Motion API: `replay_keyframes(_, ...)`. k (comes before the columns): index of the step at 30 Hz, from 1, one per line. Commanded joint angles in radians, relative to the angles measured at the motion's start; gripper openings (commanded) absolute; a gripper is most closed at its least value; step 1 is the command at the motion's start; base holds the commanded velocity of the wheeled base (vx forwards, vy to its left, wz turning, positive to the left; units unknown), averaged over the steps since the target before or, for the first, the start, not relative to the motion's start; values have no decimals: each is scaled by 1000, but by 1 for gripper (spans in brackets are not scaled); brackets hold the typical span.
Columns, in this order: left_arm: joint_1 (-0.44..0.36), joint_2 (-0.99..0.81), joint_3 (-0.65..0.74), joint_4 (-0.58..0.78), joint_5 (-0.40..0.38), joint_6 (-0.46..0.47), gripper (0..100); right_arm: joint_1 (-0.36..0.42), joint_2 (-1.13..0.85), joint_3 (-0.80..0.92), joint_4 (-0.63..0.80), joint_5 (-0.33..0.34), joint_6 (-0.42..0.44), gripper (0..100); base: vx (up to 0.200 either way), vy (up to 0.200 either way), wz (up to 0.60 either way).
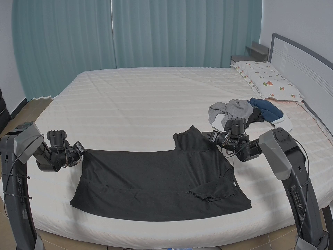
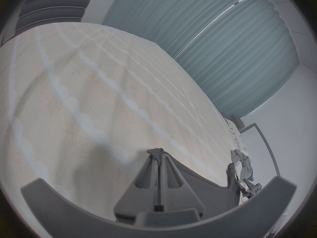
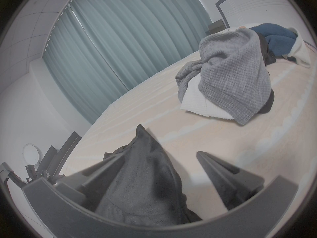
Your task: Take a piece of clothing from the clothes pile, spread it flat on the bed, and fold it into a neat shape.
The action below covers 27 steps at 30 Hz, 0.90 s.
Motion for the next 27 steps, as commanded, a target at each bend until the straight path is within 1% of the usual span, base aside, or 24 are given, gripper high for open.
replay_keyframes(1, 1, 0, -1, -2, -1, 0, 0, 9, 23, -8, -1, -2, 2, 0, 0, 0, 0)
replay_keyframes(9, 1, -1, -1, -2, 1, 0, 0, 4, 1, 2, -2, -17, 5, 0, 0, 0, 0)
replay_keyframes(14, 2, -11, -1, -2, 1, 0, 0, 0, -34, 53, -13, -17, 7, 0, 0, 0, 0)
replay_keyframes(21, 8, -49, 11, 6, 4, 1, 0, -3, -100, 104, -55, -18, 74, 0, 0, 0, 0)
replay_keyframes(24, 7, -63, 19, 6, 4, 1, 0, -11, -118, 131, -68, -17, 77, 0, 0, 0, 0)
replay_keyframes(27, 7, -72, 27, 6, 5, 3, 0, -19, -161, 214, -107, -15, 82, 0, 0, 0, 0)
